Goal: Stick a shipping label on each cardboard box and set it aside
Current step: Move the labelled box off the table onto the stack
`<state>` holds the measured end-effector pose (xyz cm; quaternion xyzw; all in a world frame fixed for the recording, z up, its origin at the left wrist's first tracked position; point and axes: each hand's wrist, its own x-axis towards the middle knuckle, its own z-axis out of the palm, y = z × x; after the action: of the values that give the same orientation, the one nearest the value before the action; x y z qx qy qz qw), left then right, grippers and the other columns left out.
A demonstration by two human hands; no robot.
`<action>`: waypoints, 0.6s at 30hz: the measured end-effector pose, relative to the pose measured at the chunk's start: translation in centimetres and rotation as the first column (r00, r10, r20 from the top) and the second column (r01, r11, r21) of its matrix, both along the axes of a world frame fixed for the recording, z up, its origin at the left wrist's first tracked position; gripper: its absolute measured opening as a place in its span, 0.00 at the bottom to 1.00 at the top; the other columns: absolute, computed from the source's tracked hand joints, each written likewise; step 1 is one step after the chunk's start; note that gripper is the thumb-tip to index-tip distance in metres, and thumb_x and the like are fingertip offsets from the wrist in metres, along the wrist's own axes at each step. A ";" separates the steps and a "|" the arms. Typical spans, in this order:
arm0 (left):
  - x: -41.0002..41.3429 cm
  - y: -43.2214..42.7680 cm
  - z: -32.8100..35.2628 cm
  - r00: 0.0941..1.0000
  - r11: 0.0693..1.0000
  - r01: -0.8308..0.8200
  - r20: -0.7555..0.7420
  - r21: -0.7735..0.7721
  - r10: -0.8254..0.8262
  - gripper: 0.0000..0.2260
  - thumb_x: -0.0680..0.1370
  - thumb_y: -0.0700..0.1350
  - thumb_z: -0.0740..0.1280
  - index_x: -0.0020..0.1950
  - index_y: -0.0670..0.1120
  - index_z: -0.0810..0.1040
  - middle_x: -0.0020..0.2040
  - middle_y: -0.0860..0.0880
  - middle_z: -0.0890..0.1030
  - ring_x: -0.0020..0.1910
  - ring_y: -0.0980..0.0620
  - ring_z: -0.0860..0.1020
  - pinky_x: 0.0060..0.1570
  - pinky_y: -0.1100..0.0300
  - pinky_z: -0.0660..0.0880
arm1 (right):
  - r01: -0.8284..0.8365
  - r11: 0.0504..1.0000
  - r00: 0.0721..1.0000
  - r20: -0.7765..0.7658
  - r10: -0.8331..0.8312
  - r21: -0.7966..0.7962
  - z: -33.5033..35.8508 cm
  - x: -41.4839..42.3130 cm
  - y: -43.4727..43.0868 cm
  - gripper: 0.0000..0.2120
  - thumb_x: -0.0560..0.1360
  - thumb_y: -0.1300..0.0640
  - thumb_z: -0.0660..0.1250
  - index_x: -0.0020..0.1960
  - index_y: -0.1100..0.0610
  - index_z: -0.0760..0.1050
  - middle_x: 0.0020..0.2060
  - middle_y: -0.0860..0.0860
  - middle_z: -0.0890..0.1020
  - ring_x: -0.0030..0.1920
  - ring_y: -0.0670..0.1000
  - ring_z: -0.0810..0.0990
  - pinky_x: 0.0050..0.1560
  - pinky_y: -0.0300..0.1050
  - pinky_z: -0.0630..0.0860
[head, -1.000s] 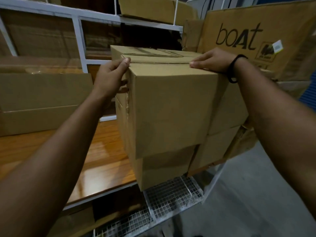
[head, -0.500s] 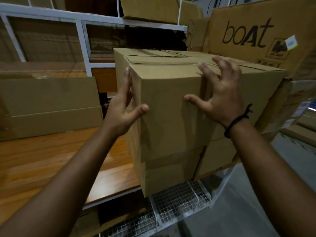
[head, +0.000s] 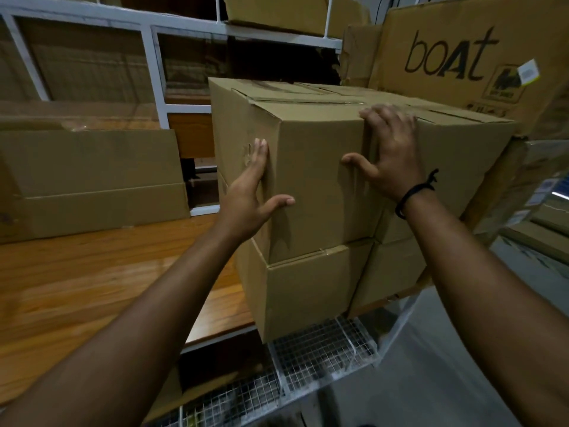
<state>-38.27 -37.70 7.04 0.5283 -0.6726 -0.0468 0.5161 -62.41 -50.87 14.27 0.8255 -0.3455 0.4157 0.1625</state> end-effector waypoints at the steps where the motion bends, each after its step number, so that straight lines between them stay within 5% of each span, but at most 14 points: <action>1: 0.0 0.3 -0.3 1.000 1.000 -0.003 0.013 -0.004 0.003 0.45 0.71 0.66 0.65 0.79 0.51 0.45 0.80 0.52 0.49 0.78 0.54 0.51 0.75 0.46 0.59 | 0.002 1.000 1.000 0.025 -0.002 -0.018 -0.3 0.0 0.2 0.36 0.73 0.31 0.59 0.72 0.53 0.65 0.70 0.60 0.68 0.72 0.62 0.63 0.69 0.70 0.56; 7: 0.6 1.8 -5.1 0.998 0.997 -0.020 -0.055 0.071 0.024 0.45 0.70 0.68 0.68 0.79 0.54 0.50 0.80 0.53 0.51 0.78 0.57 0.53 0.74 0.48 0.61 | -0.016 0.998 0.990 0.141 0.026 -0.068 -5.8 0.9 3.6 0.40 0.70 0.34 0.67 0.75 0.48 0.57 0.75 0.61 0.60 0.75 0.61 0.54 0.68 0.72 0.60; 12: 0.3 0.9 -6.5 0.989 0.990 0.022 -0.146 0.137 -0.001 0.42 0.73 0.50 0.74 0.80 0.51 0.52 0.79 0.50 0.57 0.77 0.51 0.58 0.68 0.47 0.70 | 0.026 0.997 0.998 0.053 -0.030 0.070 -8.3 1.3 3.5 0.45 0.67 0.29 0.64 0.77 0.42 0.50 0.77 0.59 0.51 0.76 0.61 0.47 0.68 0.72 0.58; 18: 0.8 0.8 -6.2 0.986 0.986 0.044 -0.167 0.159 -0.017 0.41 0.73 0.49 0.74 0.80 0.52 0.53 0.79 0.51 0.58 0.77 0.53 0.59 0.69 0.52 0.69 | 0.007 0.993 0.997 0.071 -0.016 0.118 -9.0 2.2 3.3 0.41 0.69 0.30 0.62 0.77 0.42 0.51 0.78 0.57 0.48 0.77 0.60 0.45 0.69 0.72 0.58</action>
<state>-37.46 -36.94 0.82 0.5523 -0.6295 -0.1528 0.5248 -60.22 -47.62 5.29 0.8161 -0.3797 0.4230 0.1037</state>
